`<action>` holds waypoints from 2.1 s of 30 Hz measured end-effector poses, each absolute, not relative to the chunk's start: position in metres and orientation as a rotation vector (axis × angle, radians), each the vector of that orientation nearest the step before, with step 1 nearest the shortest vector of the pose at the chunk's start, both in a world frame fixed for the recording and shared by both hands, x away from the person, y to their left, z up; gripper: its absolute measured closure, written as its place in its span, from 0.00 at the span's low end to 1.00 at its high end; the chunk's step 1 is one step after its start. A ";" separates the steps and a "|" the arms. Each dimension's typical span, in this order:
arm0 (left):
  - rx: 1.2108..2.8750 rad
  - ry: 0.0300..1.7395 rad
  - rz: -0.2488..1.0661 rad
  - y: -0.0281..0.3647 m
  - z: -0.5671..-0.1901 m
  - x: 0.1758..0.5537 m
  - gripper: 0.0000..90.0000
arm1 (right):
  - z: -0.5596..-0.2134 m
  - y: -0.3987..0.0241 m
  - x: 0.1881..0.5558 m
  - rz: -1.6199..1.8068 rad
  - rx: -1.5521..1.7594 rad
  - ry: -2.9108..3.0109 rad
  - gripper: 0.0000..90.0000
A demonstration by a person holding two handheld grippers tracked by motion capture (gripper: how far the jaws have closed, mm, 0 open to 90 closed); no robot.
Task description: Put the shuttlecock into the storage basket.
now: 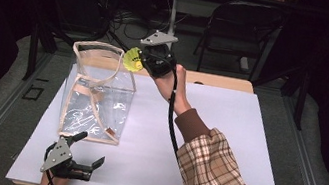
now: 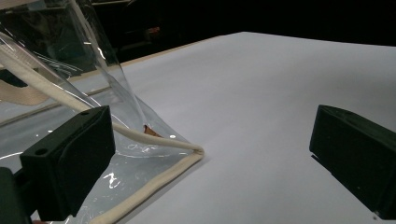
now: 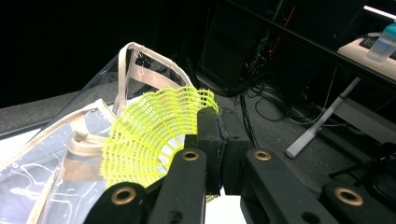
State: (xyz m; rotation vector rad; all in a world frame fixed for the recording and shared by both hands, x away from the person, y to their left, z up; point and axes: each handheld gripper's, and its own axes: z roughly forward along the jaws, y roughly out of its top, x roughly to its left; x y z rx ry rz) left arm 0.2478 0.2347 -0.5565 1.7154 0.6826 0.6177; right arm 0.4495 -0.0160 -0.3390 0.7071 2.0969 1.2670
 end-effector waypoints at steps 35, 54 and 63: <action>1.715 0.682 0.616 0.236 -0.556 0.247 0.00 | -0.327 0.002 0.452 1.309 0.665 2.067 0.99; 1.713 0.681 0.616 0.236 -0.556 0.247 0.00 | -0.323 0.012 0.453 1.331 0.642 2.053 0.99; 1.711 0.683 0.619 0.237 -0.556 0.246 0.00 | -0.320 0.018 0.454 1.348 0.629 2.045 0.99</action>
